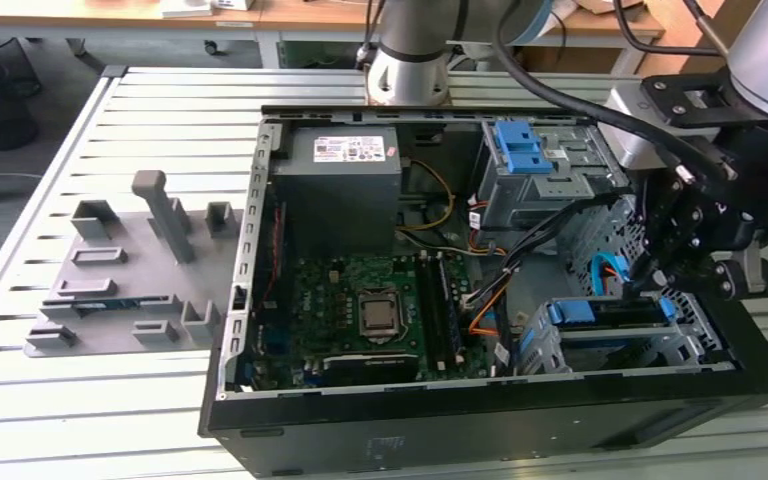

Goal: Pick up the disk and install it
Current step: 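Insert the second disk wire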

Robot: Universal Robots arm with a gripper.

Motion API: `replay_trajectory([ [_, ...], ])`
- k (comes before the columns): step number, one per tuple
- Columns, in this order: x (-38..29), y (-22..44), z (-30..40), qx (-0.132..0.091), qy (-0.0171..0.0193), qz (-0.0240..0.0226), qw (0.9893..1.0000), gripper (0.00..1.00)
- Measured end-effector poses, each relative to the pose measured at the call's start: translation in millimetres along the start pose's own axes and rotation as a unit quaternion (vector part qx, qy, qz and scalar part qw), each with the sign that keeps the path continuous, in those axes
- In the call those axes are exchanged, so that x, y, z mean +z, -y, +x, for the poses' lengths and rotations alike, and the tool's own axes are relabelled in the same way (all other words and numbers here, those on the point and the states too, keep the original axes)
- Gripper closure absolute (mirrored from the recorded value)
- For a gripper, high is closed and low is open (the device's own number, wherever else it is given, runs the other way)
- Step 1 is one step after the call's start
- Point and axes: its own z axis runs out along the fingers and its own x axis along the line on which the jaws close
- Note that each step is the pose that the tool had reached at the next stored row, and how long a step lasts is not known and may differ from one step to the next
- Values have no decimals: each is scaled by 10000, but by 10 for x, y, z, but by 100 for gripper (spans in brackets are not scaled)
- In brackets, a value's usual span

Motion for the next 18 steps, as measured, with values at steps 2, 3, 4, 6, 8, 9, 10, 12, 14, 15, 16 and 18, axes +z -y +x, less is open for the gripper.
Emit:
replay_trajectory([
  [2, 21, -22, 18, -4, 2, -4, 10000, 82],
  [3, 35, -36, 21, -7, 1, -4, 10000, 82],
  [4, 46, -45, 22, -7, 1, -4, 10000, 82],
  [6, 52, -59, 22, -8, 1, -5, 10000, 81],
  [8, 51, -70, 23, -7, 13, -5, 10000, 81],
  [9, 51, -73, 22, -6, 23, -5, 10000, 75],
  [10, 52, -76, 22, -6, 30, -5, 10000, 75],
  [12, 55, -79, 22, -6, 32, -5, 10000, 75],
  [14, 66, -81, 23, -5, 33, -5, 10000, 75],
  [15, 76, -82, 23, -5, 33, -5, 10000, 75],
  [16, 86, -82, 23, -5, 32, -6, 10000, 75],
  [18, 112, -85, 24, -5, 33, -5, 10000, 75],
])
